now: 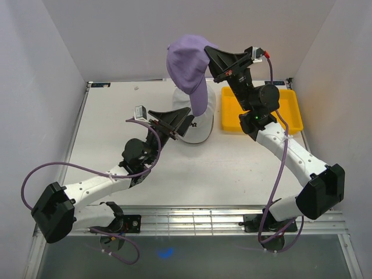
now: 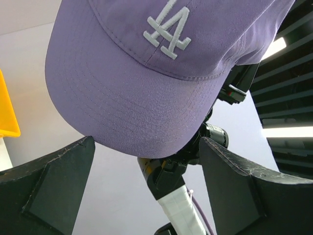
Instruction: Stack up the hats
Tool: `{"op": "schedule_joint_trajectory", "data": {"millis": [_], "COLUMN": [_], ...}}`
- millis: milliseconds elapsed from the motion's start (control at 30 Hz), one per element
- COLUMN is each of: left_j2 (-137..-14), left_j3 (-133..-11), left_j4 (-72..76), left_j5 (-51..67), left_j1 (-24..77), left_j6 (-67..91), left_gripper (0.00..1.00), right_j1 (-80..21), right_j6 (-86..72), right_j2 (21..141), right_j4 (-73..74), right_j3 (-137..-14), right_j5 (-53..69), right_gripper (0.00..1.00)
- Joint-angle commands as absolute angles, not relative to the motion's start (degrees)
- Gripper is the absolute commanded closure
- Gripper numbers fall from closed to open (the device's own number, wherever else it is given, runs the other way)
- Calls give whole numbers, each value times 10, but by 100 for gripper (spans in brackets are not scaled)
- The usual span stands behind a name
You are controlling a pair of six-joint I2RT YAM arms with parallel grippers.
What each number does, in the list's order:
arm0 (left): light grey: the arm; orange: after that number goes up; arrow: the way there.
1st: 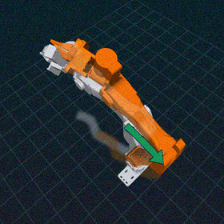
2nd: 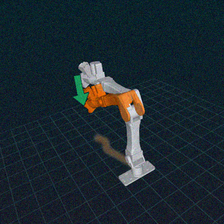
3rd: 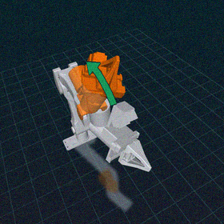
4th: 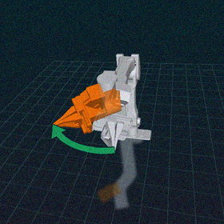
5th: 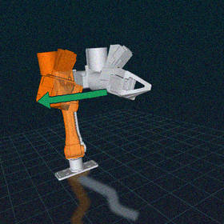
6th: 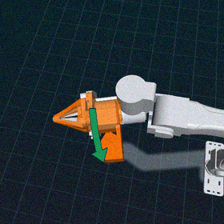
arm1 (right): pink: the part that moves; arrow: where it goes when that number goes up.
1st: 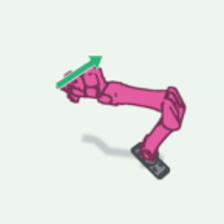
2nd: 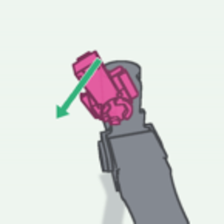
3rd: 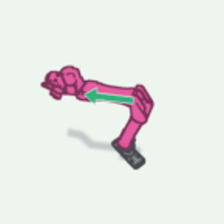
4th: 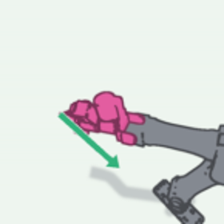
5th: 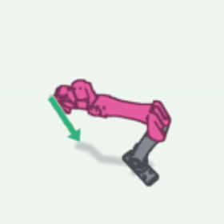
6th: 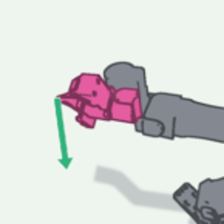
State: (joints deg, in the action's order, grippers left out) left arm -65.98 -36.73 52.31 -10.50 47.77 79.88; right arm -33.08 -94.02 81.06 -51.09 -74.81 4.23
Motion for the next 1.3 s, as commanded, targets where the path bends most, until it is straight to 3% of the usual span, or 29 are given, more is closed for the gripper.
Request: {"op": "schedule_joint_trajectory", "data": {"millis": [0, 367, 533, 1267], "left_j2": [-634, -607, -598, -687], "left_j3": [-369, -381, -460, -576], "left_j4": [539, 547, 410, 388], "left_j5": [-113, 94, 127, 192], "left_j1": [460, 263, 261, 225], "left_j6": [796, 713, 624, 582], "left_gripper": [2, 2, 2, 2], "right_j1": [-334, -332, -330, -327], "right_j6": [-944, -924, -913, -922], "right_j2": [796, 782, 786, 823], "right_j4": [-554, -431, -424, -406], "right_j3": [-759, -795, -798, -831], "right_j5": [42, 97, 105, 167], "right_gripper": [92, 92, 92, 92]}}
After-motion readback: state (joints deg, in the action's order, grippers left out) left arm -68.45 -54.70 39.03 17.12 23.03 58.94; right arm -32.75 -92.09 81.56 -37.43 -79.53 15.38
